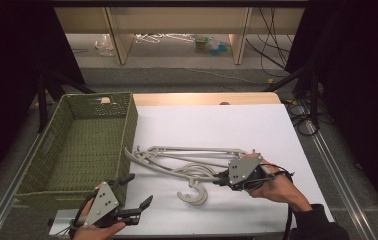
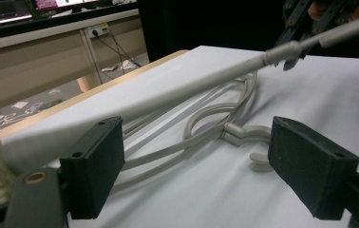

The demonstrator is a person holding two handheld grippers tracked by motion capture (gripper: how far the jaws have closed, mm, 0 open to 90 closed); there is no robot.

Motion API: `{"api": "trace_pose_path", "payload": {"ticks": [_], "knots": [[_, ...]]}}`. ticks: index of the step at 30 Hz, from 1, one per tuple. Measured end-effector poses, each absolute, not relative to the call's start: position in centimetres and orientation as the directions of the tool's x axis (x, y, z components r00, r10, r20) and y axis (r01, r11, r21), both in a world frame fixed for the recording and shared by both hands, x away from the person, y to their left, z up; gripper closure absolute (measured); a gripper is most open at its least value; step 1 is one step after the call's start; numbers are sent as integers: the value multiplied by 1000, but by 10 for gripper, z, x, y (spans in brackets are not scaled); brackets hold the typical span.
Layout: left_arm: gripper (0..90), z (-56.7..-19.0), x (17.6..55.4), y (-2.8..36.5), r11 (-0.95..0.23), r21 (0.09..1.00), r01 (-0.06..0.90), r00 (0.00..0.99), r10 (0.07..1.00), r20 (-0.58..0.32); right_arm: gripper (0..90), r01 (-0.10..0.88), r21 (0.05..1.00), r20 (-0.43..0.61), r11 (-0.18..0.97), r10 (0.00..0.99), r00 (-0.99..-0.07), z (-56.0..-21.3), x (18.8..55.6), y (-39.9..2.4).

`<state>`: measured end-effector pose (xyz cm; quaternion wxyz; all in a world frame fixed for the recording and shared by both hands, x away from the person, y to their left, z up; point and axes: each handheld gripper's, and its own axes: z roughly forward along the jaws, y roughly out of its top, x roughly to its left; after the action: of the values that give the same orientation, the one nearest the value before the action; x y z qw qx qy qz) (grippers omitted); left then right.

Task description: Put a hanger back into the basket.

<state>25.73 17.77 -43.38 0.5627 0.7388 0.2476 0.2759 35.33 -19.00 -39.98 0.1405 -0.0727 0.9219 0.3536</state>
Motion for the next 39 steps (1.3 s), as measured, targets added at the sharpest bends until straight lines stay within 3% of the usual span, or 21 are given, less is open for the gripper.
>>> {"api": "trace_pose_path", "payload": {"ticks": [8, 12, 13, 19, 21, 27, 31, 39], "knots": [[181, -434, 263, 152, -346, 937, 54, 763, 620, 185, 819, -233, 623, -283, 746, -63, -957, -412, 344, -193], [162, -435, 268, 139, -367, 926, 90, 807, 572, 148, 820, -246, 628, -274, 738, -86, -958, -412, 341, -191], [169, -435, 268, 136, -403, 913, 71, 805, 563, 186, 819, -250, 628, -275, 737, -90, -957, -412, 339, -191], [257, -438, 273, 118, -526, 850, 15, 833, 476, 280, 819, -251, 631, -254, 734, -110, -961, -413, 336, -189], [344, -439, 275, 115, -570, 822, -1, 841, 445, 309, 819, -268, 627, -263, 731, -125, -957, -413, 336, -189], [462, -442, 284, 112, -627, 778, -44, 848, 388, 360, 820, -266, 631, -241, 729, -141, -960, -413, 333, -188], [650, -442, 285, 107, -671, 736, -94, 861, 316, 399, 819, -255, 630, -230, 733, -138, -963, -413, 332, -187], [720, -425, 287, 100, -720, 670, -180, 856, 222, 467, 804, -248, 649, -248, 719, -109, -963, -409, 334, -193]]}}
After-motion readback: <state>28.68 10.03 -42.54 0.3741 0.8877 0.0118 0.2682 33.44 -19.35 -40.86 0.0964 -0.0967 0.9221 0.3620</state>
